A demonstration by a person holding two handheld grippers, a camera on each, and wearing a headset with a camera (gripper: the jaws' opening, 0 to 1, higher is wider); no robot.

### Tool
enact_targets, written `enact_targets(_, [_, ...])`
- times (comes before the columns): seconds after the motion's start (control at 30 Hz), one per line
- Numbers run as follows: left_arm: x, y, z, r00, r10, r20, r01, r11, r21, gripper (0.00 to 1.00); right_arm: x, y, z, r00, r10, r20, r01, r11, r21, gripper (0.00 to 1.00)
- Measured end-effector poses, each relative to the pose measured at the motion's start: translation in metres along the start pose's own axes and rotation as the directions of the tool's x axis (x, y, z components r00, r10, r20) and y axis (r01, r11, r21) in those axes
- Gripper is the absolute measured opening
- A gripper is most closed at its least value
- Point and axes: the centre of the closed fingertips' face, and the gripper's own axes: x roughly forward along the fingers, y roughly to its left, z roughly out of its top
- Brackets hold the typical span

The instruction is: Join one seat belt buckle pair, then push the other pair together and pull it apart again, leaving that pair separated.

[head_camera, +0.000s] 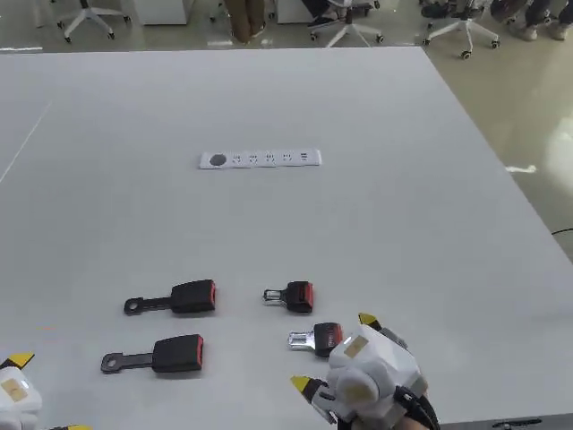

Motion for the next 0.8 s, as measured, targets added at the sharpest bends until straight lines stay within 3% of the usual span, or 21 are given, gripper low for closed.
enact_targets(0.1, [0.004, 0.000, 0.007, 0.9994, -0.034, 0.006, 0.033, 0.999, 0.019, 0.79, 0.004, -0.003, -0.004, 0.9999, 0.015, -0.003, -0.015, 1.000, 0.015, 0.79])
enact_targets(0.2, [0.013, -0.002, 0.020, 0.9965, -0.082, 0.020, 0.081, 0.996, 0.039, 0.77, 0.010, -0.005, -0.010, 0.9989, 0.044, -0.019, -0.044, 0.999, -0.019, 0.76])
enact_targets(0.27, [0.021, -0.006, 0.029, 0.9928, -0.115, 0.033, 0.113, 0.992, 0.064, 0.76, 0.014, 0.001, -0.012, 0.9937, 0.108, -0.029, -0.109, 0.992, -0.055, 0.70])
enact_targets(0.33, [0.028, -0.009, 0.037, 0.9901, -0.133, 0.045, 0.130, 0.989, 0.073, 0.76, 0.016, -0.002, -0.011, 0.9943, 0.104, -0.019, -0.106, 0.992, -0.072, 0.69])
enact_targets(0.37, [0.032, -0.010, 0.042, 0.9883, -0.142, 0.054, 0.137, 0.986, 0.099, 0.76, 0.018, 0.001, -0.011, 0.9898, 0.140, -0.028, -0.142, 0.985, -0.098, 0.68])
enact_targets(0.47, [0.045, -0.028, 0.058, 0.9722, -0.229, 0.047, 0.218, 0.960, 0.176, 0.66, 0.022, 0.001, -0.011, 0.9856, 0.164, -0.042, -0.168, 0.978, -0.124, 0.63])
enact_targets(0.57, [0.058, -0.036, 0.068, 0.9627, -0.269, 0.024, 0.256, 0.936, 0.240, 0.65, 0.029, 0.005, -0.016, 0.9710, 0.225, -0.081, -0.236, 0.958, -0.164, 0.57])
enact_targets(0.63, [0.068, -0.038, 0.073, 0.9583, -0.285, 0.018, 0.272, 0.931, 0.244, 0.61, 0.033, 0.005, -0.018, 0.9636, 0.247, -0.102, -0.262, 0.947, -0.185, 0.52])
enact_targets(0.77, [0.075, -0.043, 0.085, 0.9507, -0.310, 0.006, 0.294, 0.907, 0.302, 0.54, 0.038, -0.003, -0.022, 0.9598, 0.249, -0.130, -0.274, 0.933, -0.235, 0.49])
enact_targets(0.8, [0.076, -0.052, 0.092, 0.9459, -0.324, 0.000, 0.309, 0.901, 0.304, 0.54, 0.040, -0.007, -0.024, 0.9594, 0.246, -0.137, -0.273, 0.934, -0.230, 0.49])
